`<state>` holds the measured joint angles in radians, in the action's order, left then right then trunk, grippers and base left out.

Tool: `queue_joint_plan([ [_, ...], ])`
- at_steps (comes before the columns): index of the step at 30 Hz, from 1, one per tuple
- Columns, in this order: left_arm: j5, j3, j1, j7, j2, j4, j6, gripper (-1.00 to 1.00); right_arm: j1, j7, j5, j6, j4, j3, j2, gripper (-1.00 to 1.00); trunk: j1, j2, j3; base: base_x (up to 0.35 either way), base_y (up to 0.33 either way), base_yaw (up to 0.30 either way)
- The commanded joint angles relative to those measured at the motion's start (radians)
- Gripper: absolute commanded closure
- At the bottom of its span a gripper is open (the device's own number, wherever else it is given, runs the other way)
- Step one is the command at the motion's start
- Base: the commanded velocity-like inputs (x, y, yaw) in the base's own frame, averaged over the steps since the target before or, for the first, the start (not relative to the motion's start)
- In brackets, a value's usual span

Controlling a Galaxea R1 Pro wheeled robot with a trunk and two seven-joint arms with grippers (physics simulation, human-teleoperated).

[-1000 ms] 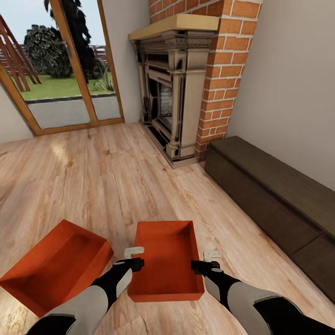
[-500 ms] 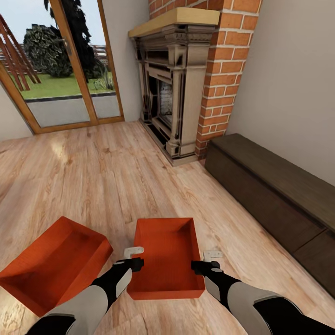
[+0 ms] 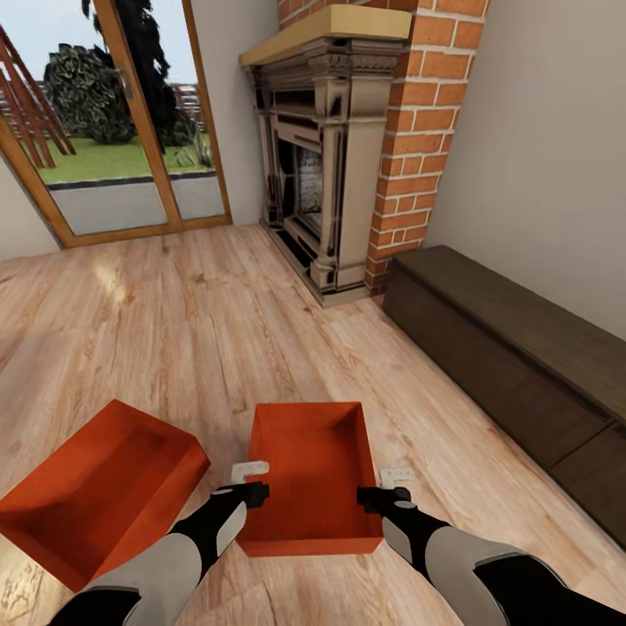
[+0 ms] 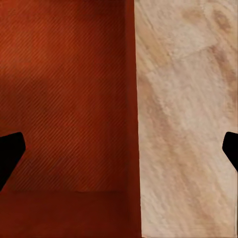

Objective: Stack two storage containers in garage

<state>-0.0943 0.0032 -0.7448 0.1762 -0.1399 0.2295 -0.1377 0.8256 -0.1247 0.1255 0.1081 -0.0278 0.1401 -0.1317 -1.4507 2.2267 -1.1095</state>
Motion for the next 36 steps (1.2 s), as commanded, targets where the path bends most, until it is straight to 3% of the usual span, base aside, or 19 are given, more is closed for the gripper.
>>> queue_joint_plan([
  [1,-0.01,0.0,0.0,0.004,0.0,0.002,-0.005,-1.0,0.001,-0.002,0.0,0.006,-0.003,0.008,0.0,-1.0,0.0,0.0,-0.001,0.0,0.0,0.0],
  [4,-0.01,0.0,0.0,0.006,0.0,0.002,-0.005,-1.0,0.001,-0.003,-0.062,0.028,-0.003,0.008,0.009,-1.0,0.0,0.0,-0.001,0.0,0.0,0.0],
  [7,-0.01,0.0,0.0,0.006,0.001,0.002,-0.005,-1.0,0.001,-0.003,-0.069,0.032,-0.003,0.008,0.011,-1.0,0.0,0.0,-0.001,0.0,0.0,0.0],
  [15,-0.008,0.0,-0.001,0.006,0.003,0.003,-0.005,-1.0,0.001,-0.003,-0.071,0.033,-0.003,0.005,0.013,-1.0,0.0,0.0,-0.001,0.0,0.0,0.0],
  [23,-0.008,-0.002,0.0,0.006,0.003,0.003,-0.005,-1.0,0.001,-0.003,-0.068,0.033,-0.003,0.003,0.014,-1.0,-0.031,0.056,-0.026,0.0,0.0,0.0],
  [36,0.002,-0.008,-0.001,0.014,0.009,0.004,-0.008,-1.0,0.001,-0.003,-0.067,0.033,-0.003,0.002,0.015,-1.0,-0.031,0.056,-0.026,0.0,0.0,0.0],
])
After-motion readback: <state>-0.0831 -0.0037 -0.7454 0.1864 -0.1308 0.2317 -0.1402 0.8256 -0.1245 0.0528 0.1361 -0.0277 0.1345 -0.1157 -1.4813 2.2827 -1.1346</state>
